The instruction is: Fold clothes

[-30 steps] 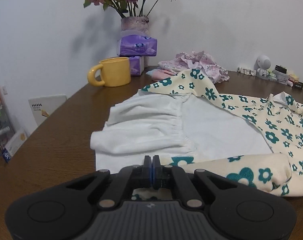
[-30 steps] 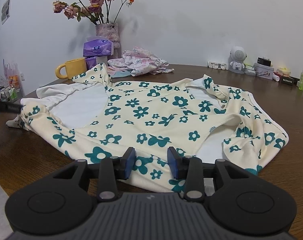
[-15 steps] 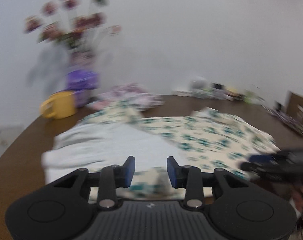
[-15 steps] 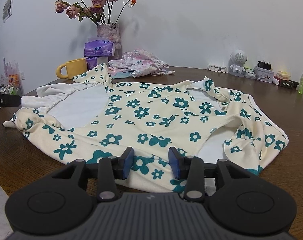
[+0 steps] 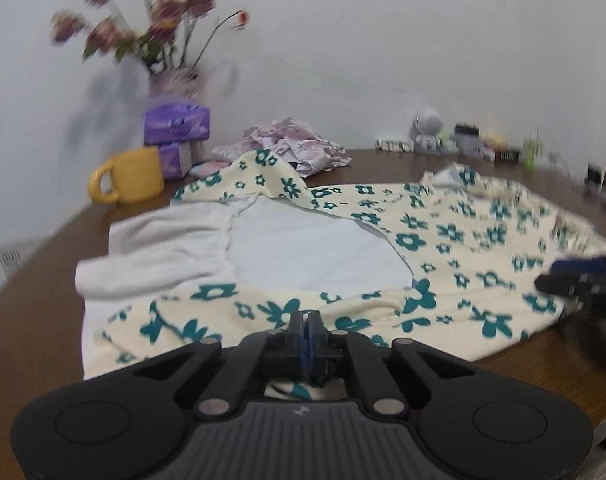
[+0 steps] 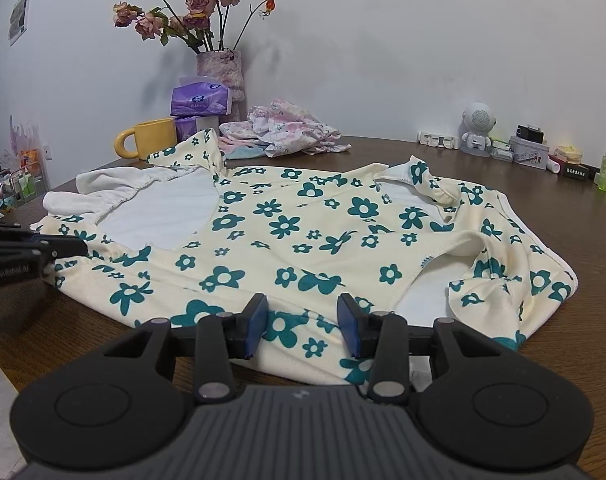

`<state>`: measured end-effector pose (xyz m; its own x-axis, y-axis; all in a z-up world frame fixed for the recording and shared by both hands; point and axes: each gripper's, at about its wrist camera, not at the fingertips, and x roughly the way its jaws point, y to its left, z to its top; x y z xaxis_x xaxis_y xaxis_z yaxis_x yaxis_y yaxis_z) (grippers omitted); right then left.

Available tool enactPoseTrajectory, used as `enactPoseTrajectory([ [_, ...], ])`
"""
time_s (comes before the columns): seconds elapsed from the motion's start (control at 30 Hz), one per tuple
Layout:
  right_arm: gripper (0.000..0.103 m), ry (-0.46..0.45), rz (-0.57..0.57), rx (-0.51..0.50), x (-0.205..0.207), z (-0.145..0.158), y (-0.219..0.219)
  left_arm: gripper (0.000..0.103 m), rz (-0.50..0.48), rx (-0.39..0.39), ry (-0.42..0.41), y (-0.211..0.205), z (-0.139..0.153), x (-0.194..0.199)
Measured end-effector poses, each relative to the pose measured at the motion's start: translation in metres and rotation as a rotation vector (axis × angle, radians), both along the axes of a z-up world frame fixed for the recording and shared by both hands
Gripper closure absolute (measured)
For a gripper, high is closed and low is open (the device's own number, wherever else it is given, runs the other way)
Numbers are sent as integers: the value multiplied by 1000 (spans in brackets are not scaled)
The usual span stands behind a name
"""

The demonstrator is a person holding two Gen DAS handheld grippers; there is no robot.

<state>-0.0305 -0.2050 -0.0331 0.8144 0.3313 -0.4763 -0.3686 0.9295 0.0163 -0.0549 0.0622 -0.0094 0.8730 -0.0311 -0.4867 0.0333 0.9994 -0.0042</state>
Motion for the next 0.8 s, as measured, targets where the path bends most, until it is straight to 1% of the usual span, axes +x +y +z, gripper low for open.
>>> enactPoseTrajectory([
  [0.13, 64, -4, 3, -1, 0, 0, 0, 101, -7, -89, -18, 14, -1, -5],
  [0.27, 64, -7, 2, 0, -1, -1, 0, 100, -19, -104, -28, 16, 0, -8],
  [0.3, 64, -7, 2, 0, -1, -1, 0, 99, -21, -131, -32, 19, 3, -10],
  [0.33, 64, -8, 2, 0, -1, -1, 0, 95, -23, -169, -38, 24, 8, -13],
  [0.37, 64, -8, 2, 0, -1, -1, 0, 84, -25, -208, -44, 29, 12, -16],
  [0.4, 64, -7, 2, -1, -1, -1, 0, 70, -4, -239, -60, 36, 18, -20],
  [0.43, 64, -7, 2, -1, -1, -1, 0, 65, 29, -265, -82, 45, 24, -25],
  [0.47, 64, -7, 2, -1, -1, -1, 0, 63, 72, -273, -88, 54, 28, -27],
  [0.53, 64, -7, 2, 0, 0, 0, 0, 65, 171, -269, -84, 73, 34, -31],
  [0.57, 64, -8, 2, 0, -1, 0, 0, 65, 213, -273, -69, 82, 34, -31],
  [0.63, 64, -9, 0, -1, -1, 0, 0, 66, 270, -299, -11, 97, 28, -31],
  [0.7, 63, -10, -1, -2, -1, 0, 1, 66, 305, -326, 27, 107, 20, -32],
  [0.73, 63, -10, -2, -2, -1, 0, 1, 66, 316, -323, 26, 110, 17, -34],
  [0.77, 63, -11, -3, -2, -1, -1, 1, 65, 326, -316, 18, 112, 15, -36],
  [0.8, 63, -12, -3, -2, -1, -1, 1, 66, 328, -281, 17, 110, 14, -34],
])
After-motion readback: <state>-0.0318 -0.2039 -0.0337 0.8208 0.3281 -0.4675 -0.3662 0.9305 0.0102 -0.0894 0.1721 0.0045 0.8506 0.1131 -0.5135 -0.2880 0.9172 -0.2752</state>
